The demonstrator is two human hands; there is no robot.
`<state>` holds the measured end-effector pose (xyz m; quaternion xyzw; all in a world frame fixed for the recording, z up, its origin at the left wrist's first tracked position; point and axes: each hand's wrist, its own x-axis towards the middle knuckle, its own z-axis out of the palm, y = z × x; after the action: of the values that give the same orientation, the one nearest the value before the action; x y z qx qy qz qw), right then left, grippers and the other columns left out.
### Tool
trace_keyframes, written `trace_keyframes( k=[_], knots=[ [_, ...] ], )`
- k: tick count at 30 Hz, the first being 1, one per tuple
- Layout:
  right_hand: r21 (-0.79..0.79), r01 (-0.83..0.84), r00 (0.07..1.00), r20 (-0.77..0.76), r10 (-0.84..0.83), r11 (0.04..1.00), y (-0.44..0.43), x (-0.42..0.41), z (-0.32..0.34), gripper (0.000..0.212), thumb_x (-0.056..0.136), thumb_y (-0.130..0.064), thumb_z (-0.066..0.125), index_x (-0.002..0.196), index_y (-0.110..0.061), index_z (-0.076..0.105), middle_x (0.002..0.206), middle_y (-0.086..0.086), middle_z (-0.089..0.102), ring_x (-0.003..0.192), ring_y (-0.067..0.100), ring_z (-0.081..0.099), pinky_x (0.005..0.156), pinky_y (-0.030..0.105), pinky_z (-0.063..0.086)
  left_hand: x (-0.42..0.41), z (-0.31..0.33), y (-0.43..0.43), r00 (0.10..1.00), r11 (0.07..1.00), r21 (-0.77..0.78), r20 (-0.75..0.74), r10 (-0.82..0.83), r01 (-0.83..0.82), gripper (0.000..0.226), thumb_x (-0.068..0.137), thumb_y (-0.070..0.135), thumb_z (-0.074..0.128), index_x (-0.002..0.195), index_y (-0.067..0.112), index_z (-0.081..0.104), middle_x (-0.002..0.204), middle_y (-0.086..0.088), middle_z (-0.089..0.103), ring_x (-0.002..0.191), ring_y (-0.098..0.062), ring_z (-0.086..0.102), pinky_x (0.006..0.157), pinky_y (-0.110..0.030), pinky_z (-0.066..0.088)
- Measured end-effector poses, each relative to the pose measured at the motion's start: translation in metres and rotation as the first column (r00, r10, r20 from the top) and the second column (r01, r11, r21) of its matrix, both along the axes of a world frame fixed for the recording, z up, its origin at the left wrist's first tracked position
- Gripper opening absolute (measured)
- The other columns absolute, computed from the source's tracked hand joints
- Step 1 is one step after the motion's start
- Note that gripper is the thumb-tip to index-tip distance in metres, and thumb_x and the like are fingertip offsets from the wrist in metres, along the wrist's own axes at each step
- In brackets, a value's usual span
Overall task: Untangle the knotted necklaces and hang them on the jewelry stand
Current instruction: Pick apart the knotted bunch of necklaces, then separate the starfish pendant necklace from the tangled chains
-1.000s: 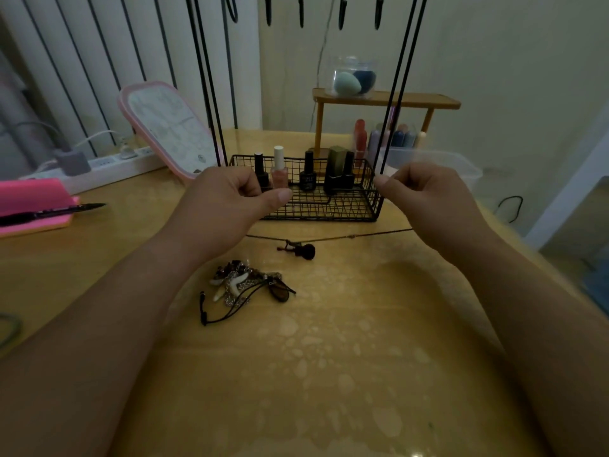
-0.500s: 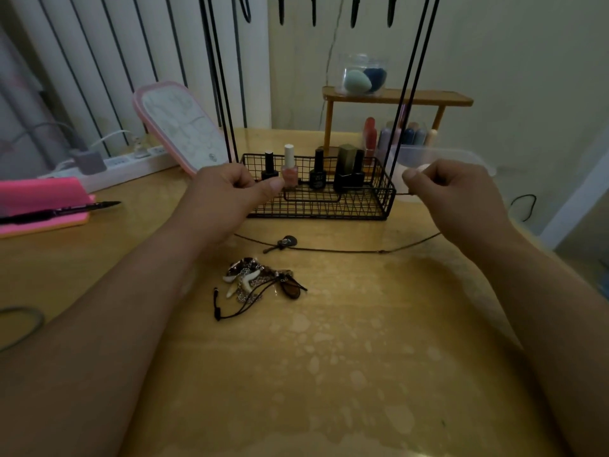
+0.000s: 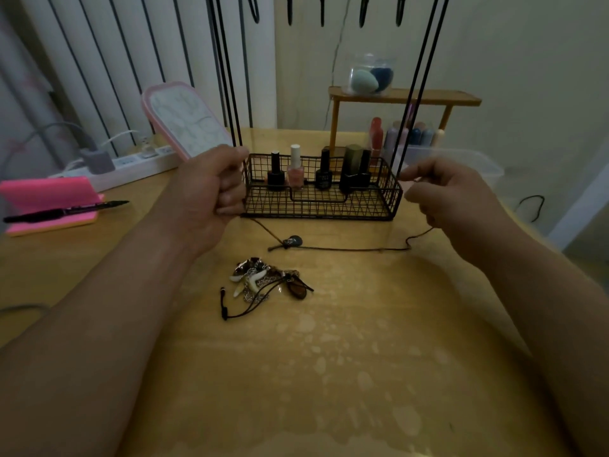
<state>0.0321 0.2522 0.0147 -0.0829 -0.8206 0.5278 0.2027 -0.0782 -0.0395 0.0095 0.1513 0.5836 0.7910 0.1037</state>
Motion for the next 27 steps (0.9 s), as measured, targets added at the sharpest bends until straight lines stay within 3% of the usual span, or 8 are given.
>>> trace_keyframes(
  k=[4, 10, 14, 18, 23, 27],
  knots=[
    [-0.077, 0.095, 0.995, -0.01, -0.096, 0.993, 0.012, -0.002, -0.001, 0.009, 0.099, -0.01, 0.062, 0.099, -0.016, 0.069, 0.077, -0.001, 0.054, 0.059, 0.012, 0.044, 0.053, 0.026, 0.037, 0.0, 0.001, -0.004, 0.993, 0.992, -0.127, -0.118, -0.028, 0.013, 0.039, 0.097, 0.003, 0.05, 0.065, 0.025, 0.041, 0.058, 0.006, 0.03, 0.049, -0.01, 0.025, 0.044, -0.023, 0.02],
    [-0.242, 0.033, 0.999, -0.016, -0.038, 0.97, 0.019, 0.001, 0.005, 0.006, 0.102, -0.013, 0.06, 0.102, -0.009, 0.064, 0.069, -0.002, 0.047, 0.051, 0.008, 0.039, 0.045, 0.022, 0.032, 0.0, 0.005, -0.009, 0.963, 0.941, -0.248, -0.2, 0.181, -0.228, 0.019, 0.097, -0.002, 0.055, 0.089, 0.016, 0.058, 0.063, 0.007, 0.049, 0.053, -0.009, 0.038, 0.048, -0.025, 0.03],
    [-0.181, 0.004, 0.989, 0.147, 0.023, 0.983, 0.021, 0.001, 0.003, 0.011, 0.103, -0.013, 0.058, 0.106, -0.009, 0.069, 0.076, 0.003, 0.049, 0.06, 0.014, 0.042, 0.054, 0.028, 0.037, 0.005, 0.002, -0.008, 0.943, 0.83, -0.46, -0.248, 0.221, -0.315, 0.007, 0.099, 0.009, 0.061, 0.103, 0.011, 0.066, 0.076, 0.0, 0.057, 0.06, -0.014, 0.046, 0.051, -0.027, 0.038],
    [-0.11, -0.006, 0.947, 0.32, 0.041, 0.994, 0.018, 0.001, -0.002, 0.013, 0.103, -0.014, 0.06, 0.107, -0.009, 0.071, 0.08, 0.008, 0.052, 0.067, 0.02, 0.045, 0.062, 0.033, 0.042, 0.007, -0.004, -0.009, 0.956, 0.758, -0.586, -0.227, 0.188, -0.288, 0.01, 0.1, 0.019, 0.064, 0.104, 0.012, 0.07, 0.077, -0.004, 0.059, 0.058, -0.014, 0.052, 0.051, -0.027, 0.046],
    [-0.035, -0.003, 0.944, 0.329, 0.014, 0.999, 0.022, -0.001, -0.006, 0.011, 0.099, -0.015, 0.066, 0.105, -0.009, 0.072, 0.085, 0.014, 0.058, 0.075, 0.026, 0.052, 0.072, 0.039, 0.049, 0.006, -0.007, -0.013, 0.962, 0.712, -0.648, -0.206, 0.179, -0.271, 0.008, 0.099, 0.022, 0.067, 0.099, 0.015, 0.07, 0.074, -0.006, 0.064, 0.068, -0.019, 0.065, 0.066, -0.035, 0.056],
    [0.131, -0.023, 0.945, 0.326, -0.021, 0.991, 0.026, -0.002, -0.008, 0.007, 0.095, -0.021, 0.073, 0.096, -0.014, 0.076, 0.084, 0.014, 0.066, 0.076, 0.026, 0.059, 0.073, 0.038, 0.049, 0.007, -0.007, -0.015, 0.933, 0.587, -0.726, -0.307, 0.188, -0.357, 0.009, 0.098, 0.025, 0.067, 0.094, 0.017, 0.07, 0.078, -0.006, 0.068, 0.064, -0.015, 0.06, 0.058, -0.028, 0.045]
  ],
)
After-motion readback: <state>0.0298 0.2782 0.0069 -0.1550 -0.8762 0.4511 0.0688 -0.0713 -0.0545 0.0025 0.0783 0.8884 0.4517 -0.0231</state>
